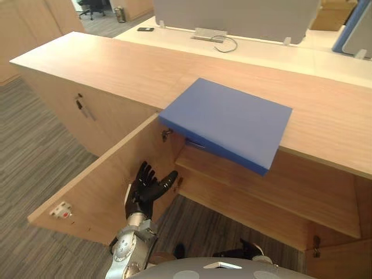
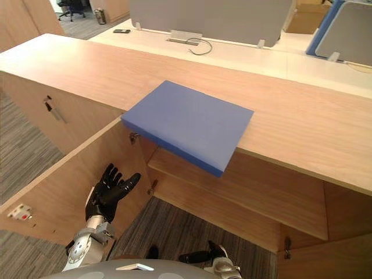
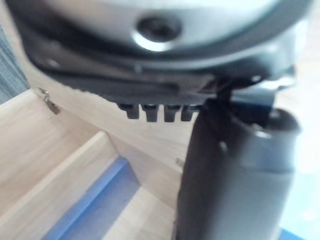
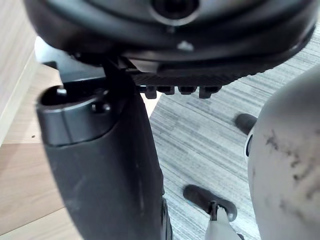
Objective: Walk over to the cabinet, pick up the folder, carry it to the office cabinet, place the folder inside the office cabinet, then close the office cabinet door
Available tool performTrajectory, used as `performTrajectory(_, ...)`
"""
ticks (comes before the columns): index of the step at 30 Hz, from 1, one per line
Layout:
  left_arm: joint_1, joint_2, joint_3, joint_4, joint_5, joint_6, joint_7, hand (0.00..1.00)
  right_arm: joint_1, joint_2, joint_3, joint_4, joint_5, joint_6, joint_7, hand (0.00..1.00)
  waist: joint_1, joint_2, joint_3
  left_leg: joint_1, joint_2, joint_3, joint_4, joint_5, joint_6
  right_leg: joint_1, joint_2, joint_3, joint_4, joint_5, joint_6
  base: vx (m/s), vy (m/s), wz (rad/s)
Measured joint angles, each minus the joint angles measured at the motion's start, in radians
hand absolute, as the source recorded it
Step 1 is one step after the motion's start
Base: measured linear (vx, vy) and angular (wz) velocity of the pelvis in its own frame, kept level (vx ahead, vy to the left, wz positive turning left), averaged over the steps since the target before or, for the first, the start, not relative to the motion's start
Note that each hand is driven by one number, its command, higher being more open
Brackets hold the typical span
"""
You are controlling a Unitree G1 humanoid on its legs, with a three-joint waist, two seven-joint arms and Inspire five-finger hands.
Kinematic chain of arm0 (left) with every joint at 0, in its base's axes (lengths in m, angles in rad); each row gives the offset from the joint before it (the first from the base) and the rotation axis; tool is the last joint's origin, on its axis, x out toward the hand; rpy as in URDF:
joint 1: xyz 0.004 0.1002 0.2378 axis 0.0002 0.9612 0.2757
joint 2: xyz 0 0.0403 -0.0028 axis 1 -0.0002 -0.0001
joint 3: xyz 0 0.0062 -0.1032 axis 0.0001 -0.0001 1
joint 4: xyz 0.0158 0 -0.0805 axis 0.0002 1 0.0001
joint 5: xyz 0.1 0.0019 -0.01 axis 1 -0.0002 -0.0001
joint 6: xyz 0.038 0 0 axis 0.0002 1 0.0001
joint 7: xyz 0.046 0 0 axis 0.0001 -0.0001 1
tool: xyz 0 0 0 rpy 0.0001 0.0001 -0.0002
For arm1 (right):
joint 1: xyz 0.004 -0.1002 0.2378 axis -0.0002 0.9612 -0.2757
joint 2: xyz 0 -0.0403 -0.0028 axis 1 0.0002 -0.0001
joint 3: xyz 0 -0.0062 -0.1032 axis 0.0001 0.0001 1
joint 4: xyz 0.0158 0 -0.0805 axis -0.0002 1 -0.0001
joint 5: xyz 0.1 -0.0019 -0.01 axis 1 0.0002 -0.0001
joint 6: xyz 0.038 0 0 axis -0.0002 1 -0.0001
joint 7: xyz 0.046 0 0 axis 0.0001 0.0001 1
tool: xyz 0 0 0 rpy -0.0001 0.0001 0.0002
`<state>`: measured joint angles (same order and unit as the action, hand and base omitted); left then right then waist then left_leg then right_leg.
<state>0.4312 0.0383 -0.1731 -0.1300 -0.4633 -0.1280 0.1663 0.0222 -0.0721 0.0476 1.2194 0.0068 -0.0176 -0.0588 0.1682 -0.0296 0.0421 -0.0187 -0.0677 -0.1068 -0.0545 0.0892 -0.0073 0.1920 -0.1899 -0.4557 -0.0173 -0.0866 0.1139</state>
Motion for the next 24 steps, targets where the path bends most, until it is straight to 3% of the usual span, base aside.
performTrajectory(5,0.000,-0.024,0.001,-0.152,0.229,0.000,0.064,1.00,0.014,0.018,-0.039,-0.003,0.001,-0.009,-0.019,1.00,0.015,-0.017,-0.004,-0.025,-0.003,-0.050,0.024,0.010,-0.003,0.018,0.010,-0.052,0.000,0.000,0.001,-0.02,-0.021,0.28)
performTrajectory(14,-0.004,-0.057,0.076,-0.372,0.665,-0.005,0.217,1.00,0.018,0.029,-0.043,-0.018,-0.002,-0.014,-0.038,1.00,0.024,-0.021,-0.011,-0.044,0.003,-0.090,0.081,-0.011,-0.021,0.039,0.031,-0.095,0.005,-0.006,-0.009,-0.02,-0.022,0.15)
performTrajectory(18,-0.073,0.023,0.063,-0.422,0.852,-0.025,0.297,1.00,0.018,0.030,0.007,-0.018,-0.015,-0.017,-0.038,1.00,0.034,-0.029,-0.016,-0.044,0.017,-0.088,0.086,-0.013,-0.027,0.038,0.045,-0.086,-0.001,-0.015,-0.022,-0.04,-0.030,-0.04)
performTrajectory(24,-0.152,0.142,0.029,-0.466,1.063,-0.051,0.354,1.00,0.007,0.031,0.100,-0.014,-0.039,-0.022,-0.033,1.00,0.018,-0.042,-0.041,-0.043,0.048,-0.044,0.087,-0.013,-0.041,0.018,0.067,-0.024,-0.016,-0.007,-0.031,0.00,-0.037,-0.29)
